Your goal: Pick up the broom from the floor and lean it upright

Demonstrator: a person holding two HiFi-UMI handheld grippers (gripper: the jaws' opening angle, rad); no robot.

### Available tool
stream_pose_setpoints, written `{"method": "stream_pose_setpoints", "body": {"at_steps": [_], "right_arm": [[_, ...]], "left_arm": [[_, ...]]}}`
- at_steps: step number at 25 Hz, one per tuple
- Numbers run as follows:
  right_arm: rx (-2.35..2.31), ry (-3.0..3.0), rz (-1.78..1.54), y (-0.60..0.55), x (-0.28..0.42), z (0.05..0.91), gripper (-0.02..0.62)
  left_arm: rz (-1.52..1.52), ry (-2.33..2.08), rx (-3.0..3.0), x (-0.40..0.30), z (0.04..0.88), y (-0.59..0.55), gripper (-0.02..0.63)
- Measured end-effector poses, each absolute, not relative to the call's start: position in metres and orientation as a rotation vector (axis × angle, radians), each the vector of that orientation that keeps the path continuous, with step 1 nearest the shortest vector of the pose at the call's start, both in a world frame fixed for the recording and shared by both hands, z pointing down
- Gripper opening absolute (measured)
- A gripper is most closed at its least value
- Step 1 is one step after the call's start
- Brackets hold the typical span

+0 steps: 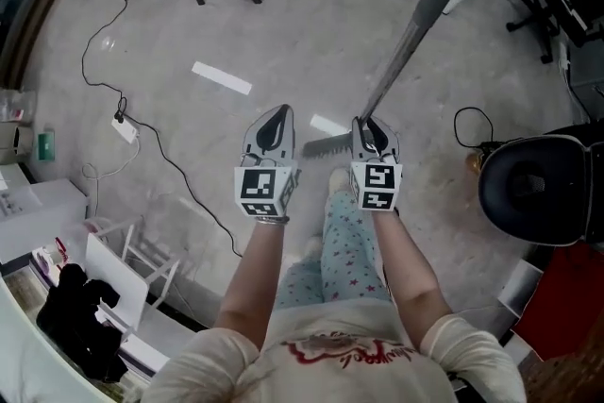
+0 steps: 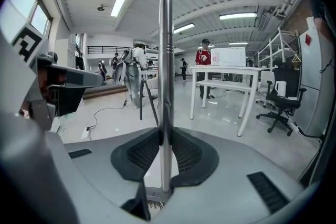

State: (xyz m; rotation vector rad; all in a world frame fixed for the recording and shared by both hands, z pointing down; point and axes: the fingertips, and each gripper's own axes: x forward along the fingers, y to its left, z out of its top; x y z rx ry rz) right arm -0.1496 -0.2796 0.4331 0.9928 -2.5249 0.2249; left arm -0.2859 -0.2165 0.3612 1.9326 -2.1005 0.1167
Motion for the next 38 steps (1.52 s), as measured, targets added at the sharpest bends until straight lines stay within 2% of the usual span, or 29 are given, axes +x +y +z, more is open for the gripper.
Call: {"method": "stream_pose_setpoints", "body": {"at_steps": [12,23,31,38], "right_arm": [[0.733,-2.548,0.197,-0.423,-0.254,0.445,0.092],[0.606,-2.555,0.14,-0.504,-0.424,0.476,0.094],[0.51,-2.488,0.162,-0.552,-0.542,0.53,0.094],[0.42,-2.459,0.167,-0.579,-0.611,0.572,0.094]], "left_arm": [[0.07,-2.188,1.763,-0.369,0.374,-0.343,0.02],[0.083,-2.196,1.728,-0.525,0.411,-0.422,0.02],[0.148,-2.139,1.767,-0.643,0.438,-0.483,0.02],[0.178,-2.139,1.728,-0.692,0.47,-0.504,0.02]]}}
